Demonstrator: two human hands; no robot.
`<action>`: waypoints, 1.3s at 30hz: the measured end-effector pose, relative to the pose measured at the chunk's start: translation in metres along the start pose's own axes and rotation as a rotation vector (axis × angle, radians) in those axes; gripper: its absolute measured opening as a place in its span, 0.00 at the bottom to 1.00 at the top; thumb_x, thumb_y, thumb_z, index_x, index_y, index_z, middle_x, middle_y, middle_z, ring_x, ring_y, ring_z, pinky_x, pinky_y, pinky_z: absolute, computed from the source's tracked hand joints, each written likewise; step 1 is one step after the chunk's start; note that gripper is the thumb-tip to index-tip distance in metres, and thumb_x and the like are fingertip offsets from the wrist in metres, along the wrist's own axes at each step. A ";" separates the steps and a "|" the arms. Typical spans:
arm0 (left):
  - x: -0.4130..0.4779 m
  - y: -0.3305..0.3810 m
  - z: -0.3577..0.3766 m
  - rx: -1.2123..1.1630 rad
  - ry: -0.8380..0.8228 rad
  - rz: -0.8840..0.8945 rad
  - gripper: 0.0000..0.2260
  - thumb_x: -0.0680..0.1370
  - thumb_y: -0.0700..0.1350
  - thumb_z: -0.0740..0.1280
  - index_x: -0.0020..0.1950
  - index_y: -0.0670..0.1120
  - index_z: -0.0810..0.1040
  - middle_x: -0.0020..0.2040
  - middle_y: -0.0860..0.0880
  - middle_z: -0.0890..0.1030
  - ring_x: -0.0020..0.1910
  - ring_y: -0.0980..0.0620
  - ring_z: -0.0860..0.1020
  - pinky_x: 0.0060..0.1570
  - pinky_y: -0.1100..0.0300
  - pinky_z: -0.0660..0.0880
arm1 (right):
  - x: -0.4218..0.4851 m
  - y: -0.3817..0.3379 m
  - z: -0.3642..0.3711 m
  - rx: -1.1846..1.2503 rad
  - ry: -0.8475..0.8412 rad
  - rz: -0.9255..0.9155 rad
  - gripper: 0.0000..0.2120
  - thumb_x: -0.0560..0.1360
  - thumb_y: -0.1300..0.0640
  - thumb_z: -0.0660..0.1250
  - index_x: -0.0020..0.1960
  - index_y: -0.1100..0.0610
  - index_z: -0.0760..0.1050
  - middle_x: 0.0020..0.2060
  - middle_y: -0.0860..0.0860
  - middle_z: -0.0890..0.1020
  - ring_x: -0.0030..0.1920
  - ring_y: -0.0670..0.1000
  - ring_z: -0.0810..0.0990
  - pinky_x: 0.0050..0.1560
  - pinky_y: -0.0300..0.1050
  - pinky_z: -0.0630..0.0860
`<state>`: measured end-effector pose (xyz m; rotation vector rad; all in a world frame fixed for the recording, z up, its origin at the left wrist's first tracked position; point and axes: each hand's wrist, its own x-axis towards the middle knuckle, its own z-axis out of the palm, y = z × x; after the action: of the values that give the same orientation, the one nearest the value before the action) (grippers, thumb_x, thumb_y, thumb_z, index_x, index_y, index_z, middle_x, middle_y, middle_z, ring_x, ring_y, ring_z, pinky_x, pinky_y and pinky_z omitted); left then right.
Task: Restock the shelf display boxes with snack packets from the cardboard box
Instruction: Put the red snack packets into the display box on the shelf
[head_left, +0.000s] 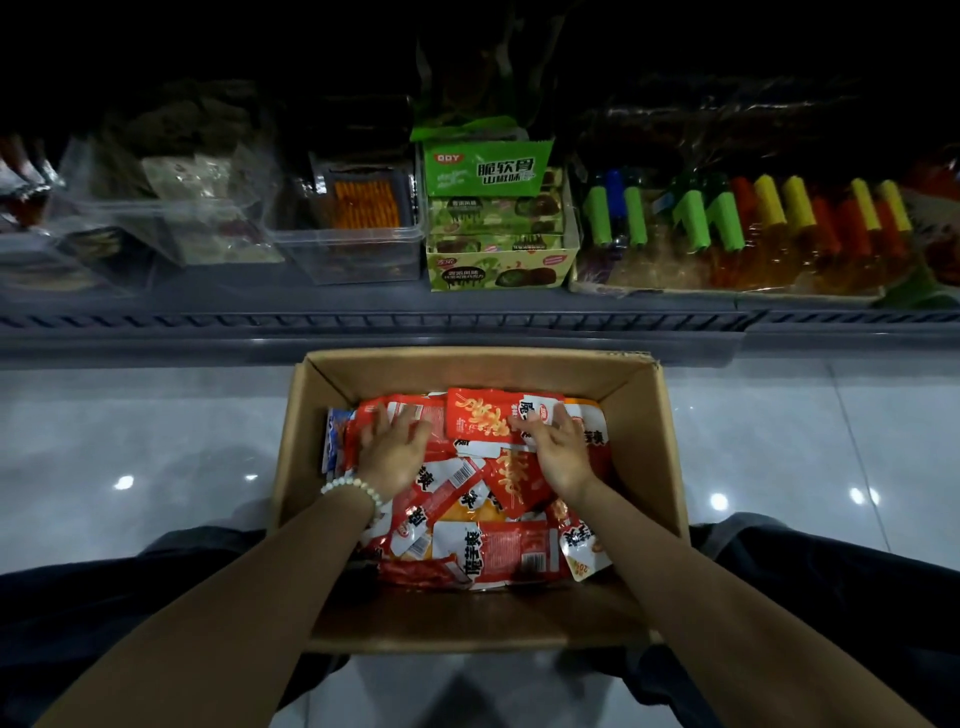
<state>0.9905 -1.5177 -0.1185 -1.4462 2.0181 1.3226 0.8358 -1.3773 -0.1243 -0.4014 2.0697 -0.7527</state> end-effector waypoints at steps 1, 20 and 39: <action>0.002 0.000 0.000 0.042 -0.055 -0.051 0.27 0.80 0.65 0.44 0.78 0.59 0.49 0.78 0.49 0.40 0.76 0.43 0.37 0.72 0.38 0.39 | -0.003 -0.001 0.001 -0.046 -0.016 0.002 0.21 0.80 0.39 0.48 0.64 0.41 0.74 0.78 0.48 0.47 0.77 0.53 0.38 0.74 0.57 0.37; -0.018 0.020 0.011 -0.269 -0.311 -0.087 0.21 0.68 0.52 0.76 0.57 0.46 0.79 0.55 0.50 0.81 0.55 0.52 0.78 0.56 0.61 0.74 | -0.038 -0.016 0.005 0.337 -0.114 -0.010 0.11 0.80 0.52 0.59 0.55 0.52 0.80 0.73 0.47 0.64 0.74 0.47 0.59 0.71 0.46 0.56; -0.148 0.097 -0.060 -0.580 -0.077 0.345 0.16 0.77 0.57 0.63 0.59 0.49 0.76 0.48 0.45 0.85 0.46 0.45 0.84 0.51 0.49 0.80 | -0.140 -0.105 -0.079 0.802 -0.175 -0.088 0.10 0.75 0.57 0.68 0.56 0.58 0.77 0.45 0.56 0.85 0.44 0.55 0.84 0.45 0.49 0.80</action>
<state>0.9841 -1.4775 0.0637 -1.2503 1.9862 2.2125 0.8504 -1.3542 0.0658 -0.0936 1.4387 -1.4534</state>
